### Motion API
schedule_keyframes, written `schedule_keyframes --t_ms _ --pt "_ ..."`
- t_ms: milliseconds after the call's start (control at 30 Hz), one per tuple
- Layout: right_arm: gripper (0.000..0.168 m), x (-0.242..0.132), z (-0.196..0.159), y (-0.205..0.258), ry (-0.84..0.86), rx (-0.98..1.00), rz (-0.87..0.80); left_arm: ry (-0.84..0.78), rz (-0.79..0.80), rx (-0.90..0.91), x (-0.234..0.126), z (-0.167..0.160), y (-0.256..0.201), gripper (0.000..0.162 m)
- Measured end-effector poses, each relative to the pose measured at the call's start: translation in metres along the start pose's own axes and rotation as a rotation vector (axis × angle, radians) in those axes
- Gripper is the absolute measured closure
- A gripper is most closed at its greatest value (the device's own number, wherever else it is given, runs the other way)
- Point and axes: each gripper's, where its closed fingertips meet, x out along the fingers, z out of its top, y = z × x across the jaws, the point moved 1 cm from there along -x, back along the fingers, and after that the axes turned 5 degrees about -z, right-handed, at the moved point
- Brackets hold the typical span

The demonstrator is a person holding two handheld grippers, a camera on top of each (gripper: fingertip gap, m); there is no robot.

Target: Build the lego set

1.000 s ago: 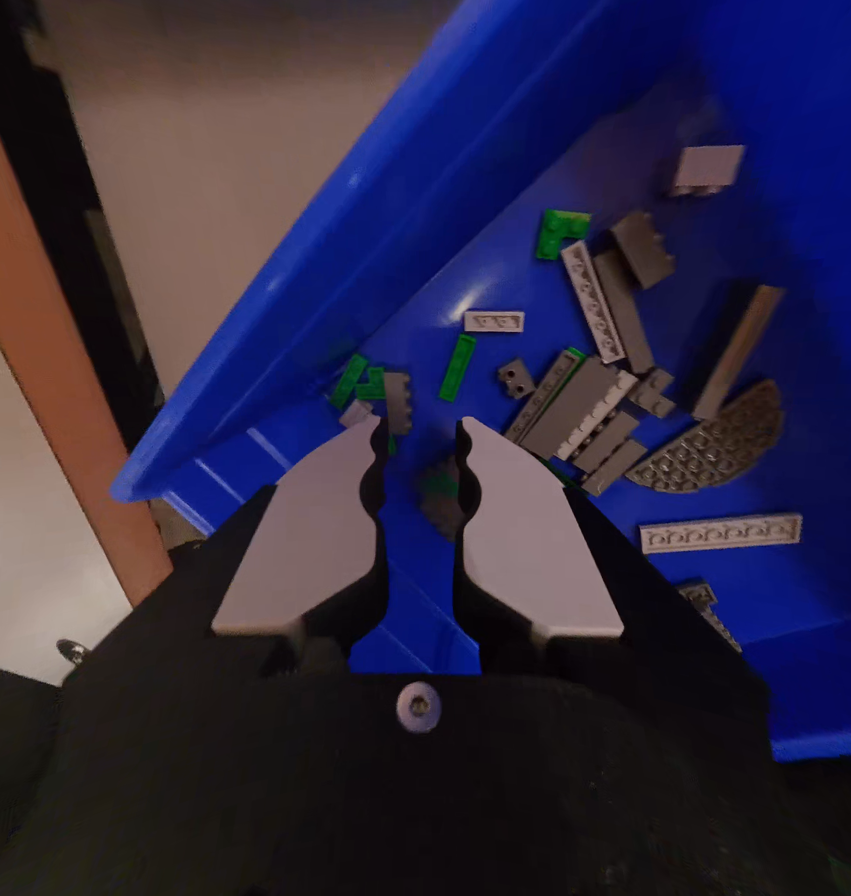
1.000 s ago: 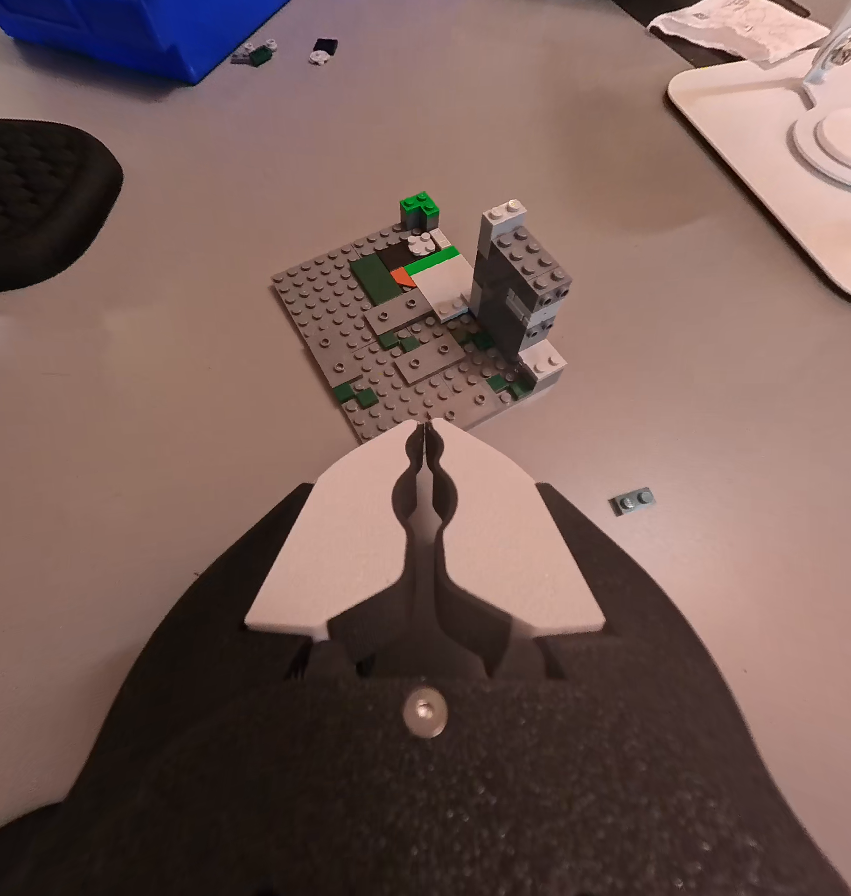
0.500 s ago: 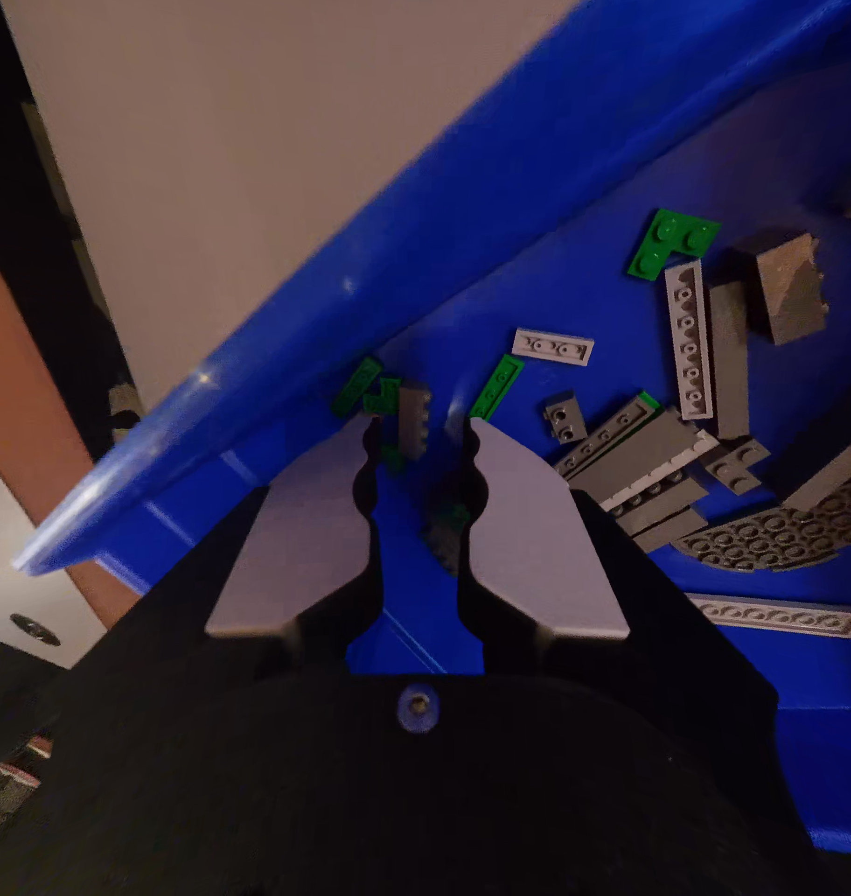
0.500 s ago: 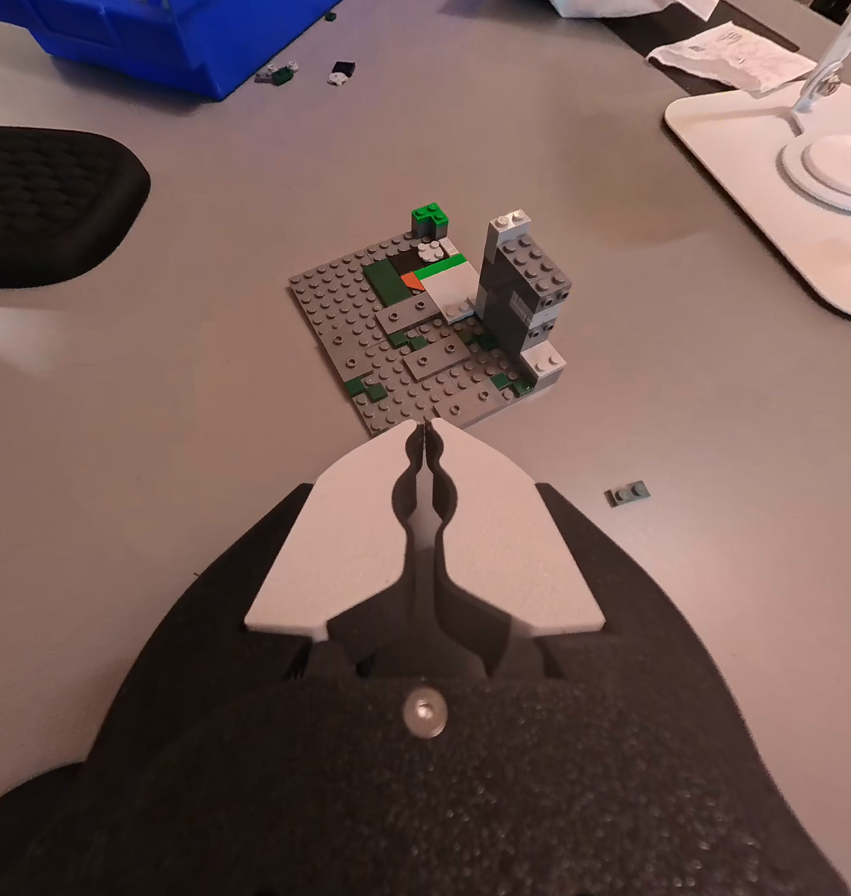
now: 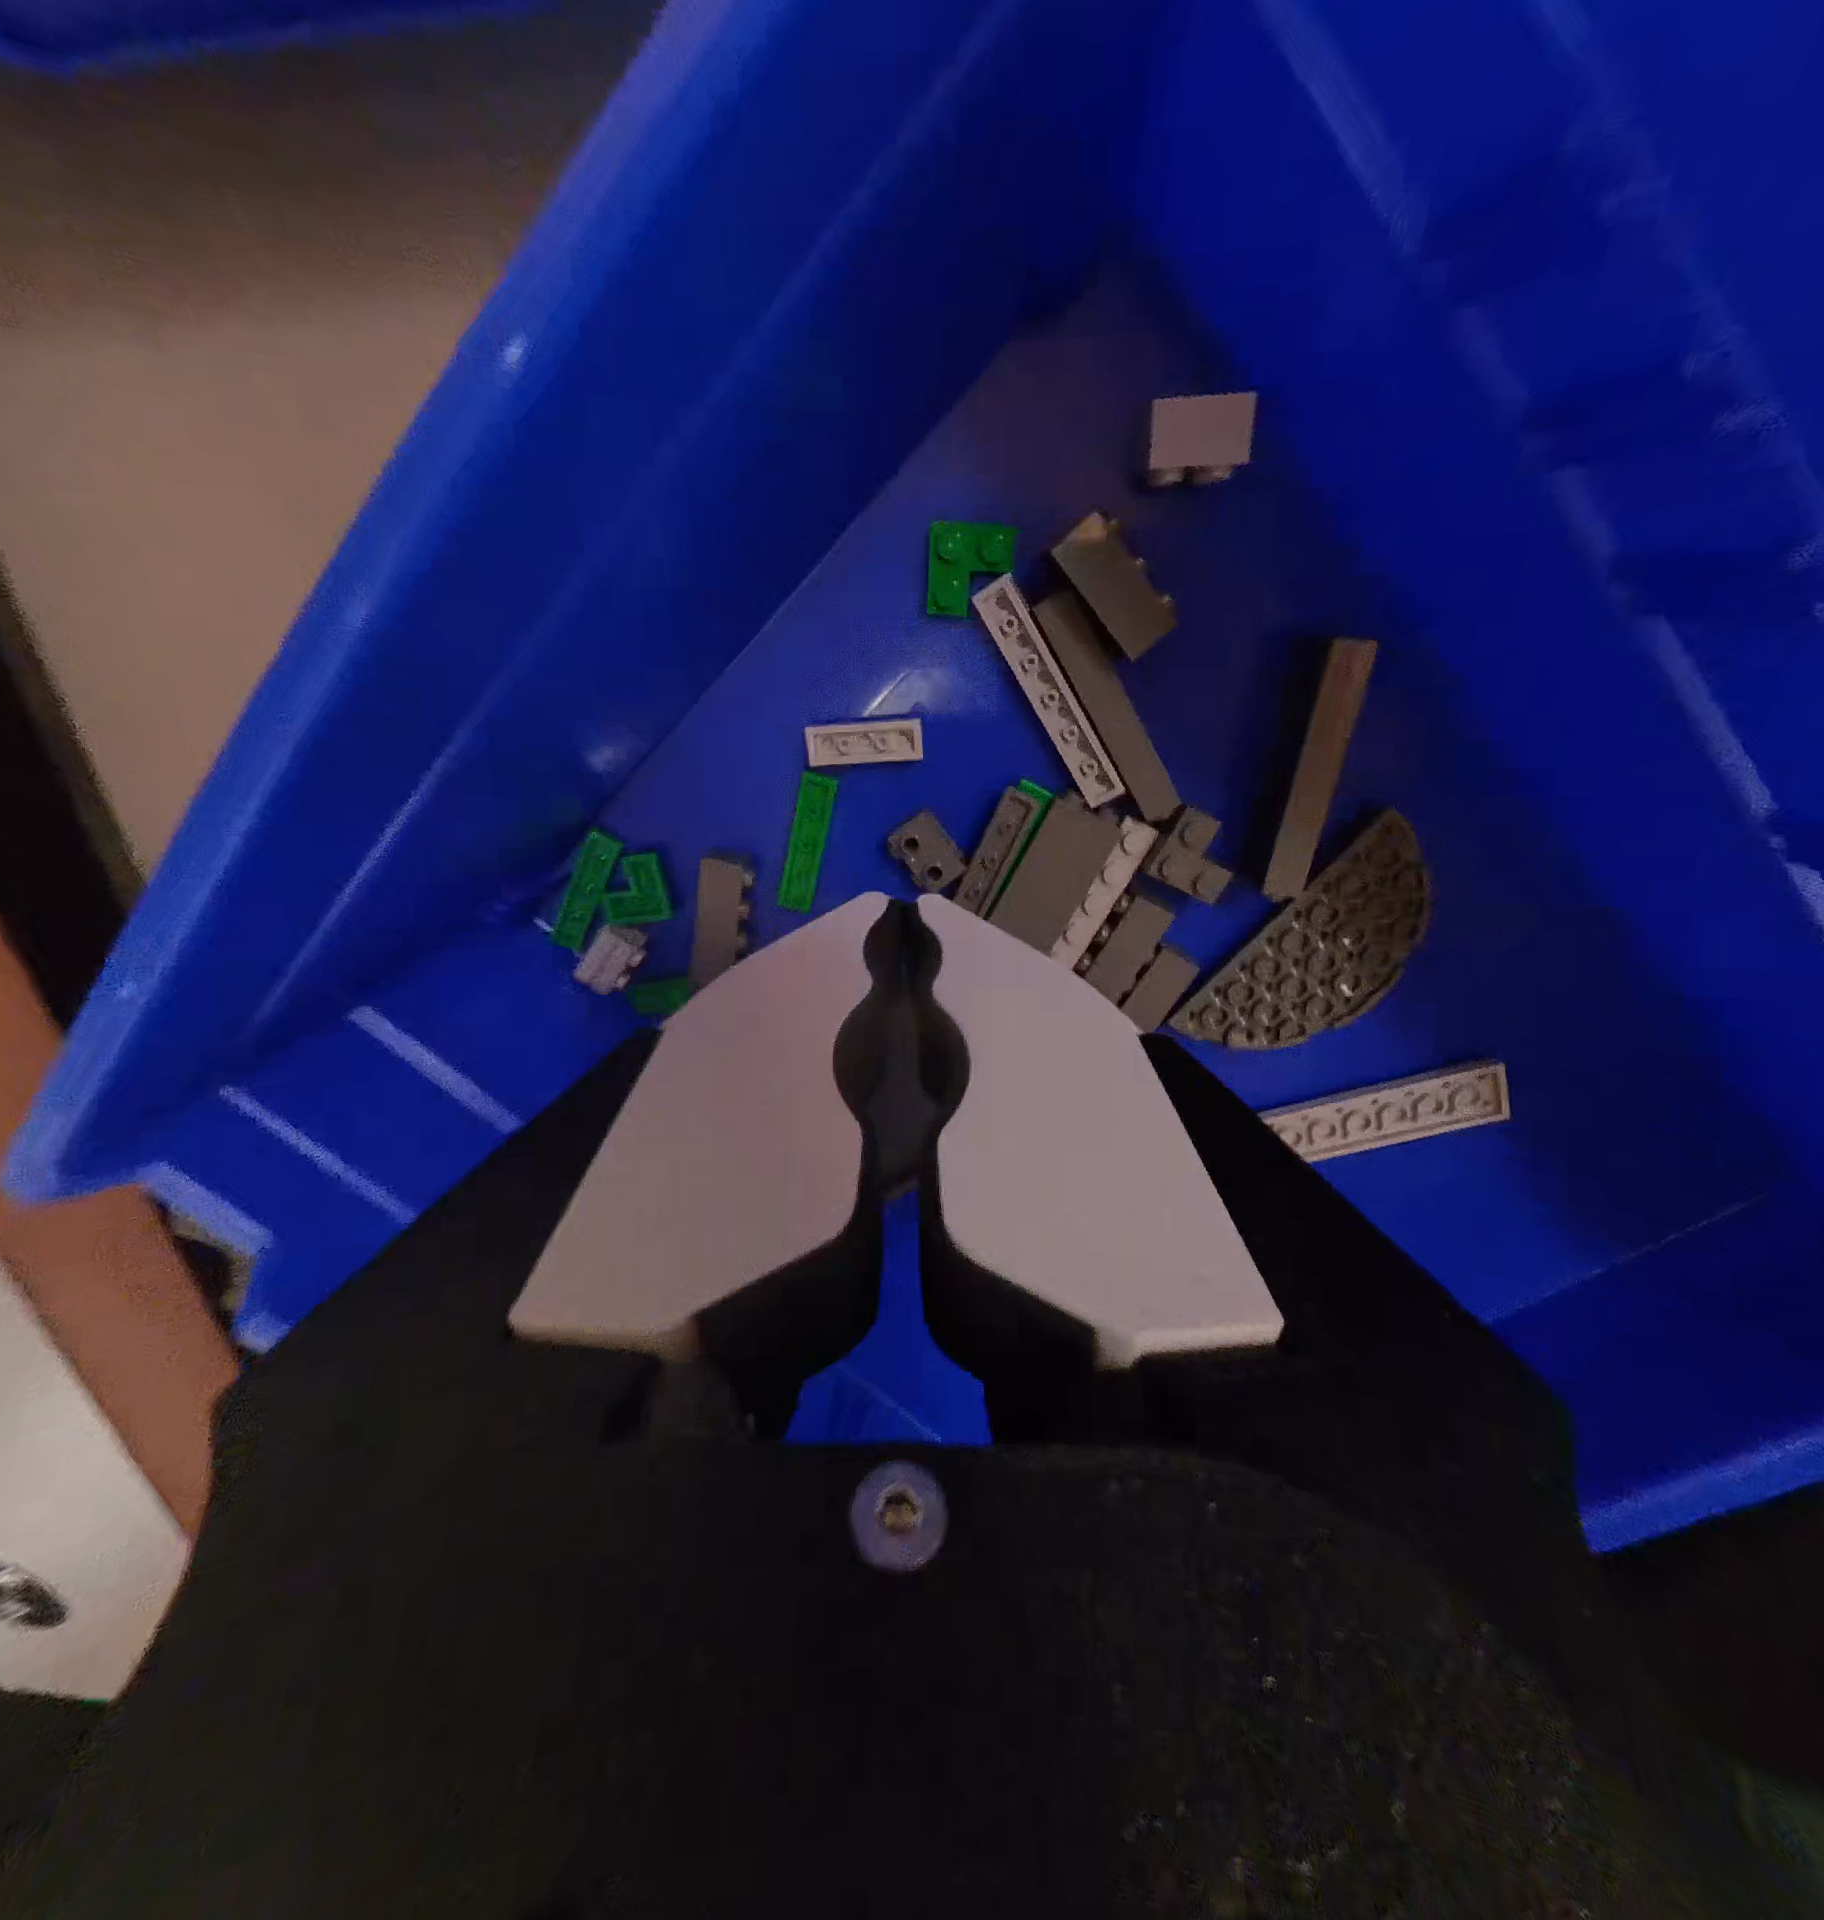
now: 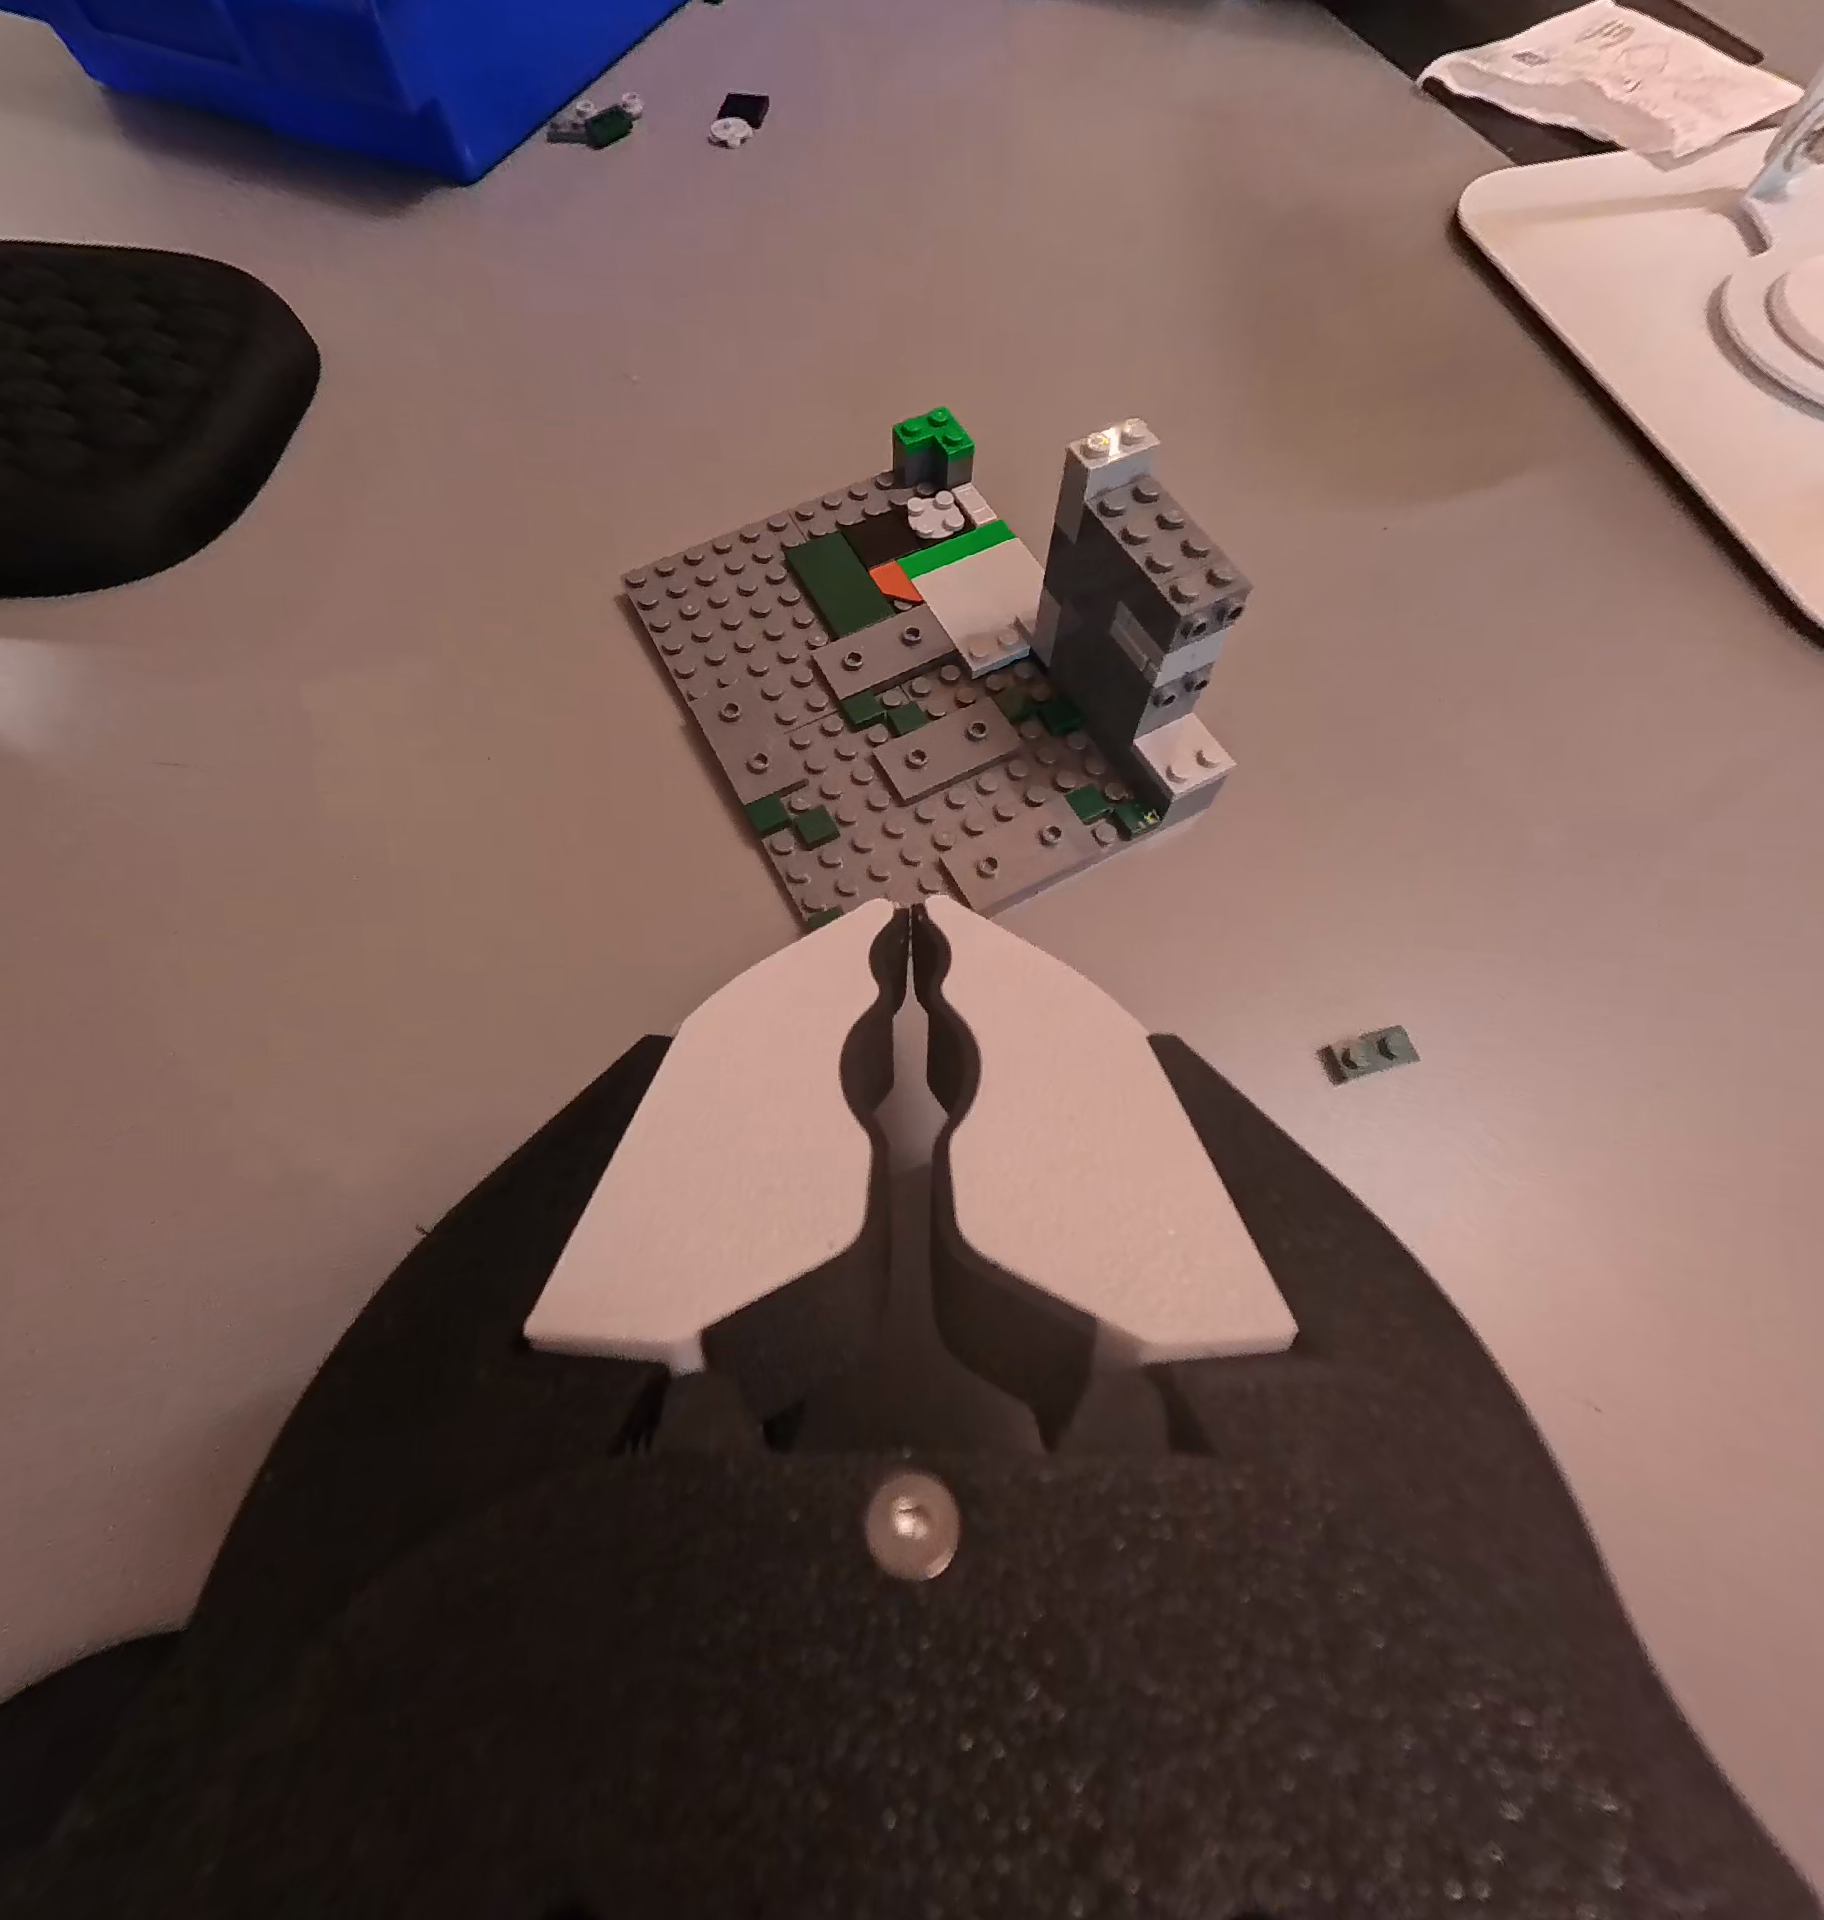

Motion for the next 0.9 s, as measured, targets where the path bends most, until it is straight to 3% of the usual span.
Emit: schedule_keyframes --t_ms 167,433,567,667,733,833,900 --pt "0.168 -0.002 0.002 0.001 -0.001 -0.023 -0.015 -0.041 -0.037 0.200 -0.026 -0.018 -0.042 0.135" --pt "0.168 -0.002 0.002 0.002 -0.001 -0.026 -0.009 -0.131 -0.214 0.596 -0.056 -0.107 -0.157 0.120" --pt "0.168 -0.002 0.003 0.004 -0.005 -0.024 -0.005 -0.100 -0.222 0.650 -0.041 -0.142 -0.175 0.113" --pt "0.168 -0.003 0.005 0.005 -0.008 -0.035 -0.011 -0.047 -0.139 0.658 -0.016 -0.153 -0.167 0.113" --pt "0.168 -0.004 0.006 0.005 -0.010 -0.043 -0.019 -0.043 -0.073 0.659 -0.007 -0.153 -0.161 0.122" --pt "0.168 -0.005 0.006 0.003 -0.012 -0.043 -0.029 -0.075 0.022 0.691 -0.006 -0.148 -0.155 0.137" --pt "0.168 -0.006 0.005 0.002 -0.013 -0.037 -0.033 -0.099 0.044 0.702 -0.006 -0.148 -0.155 0.137"
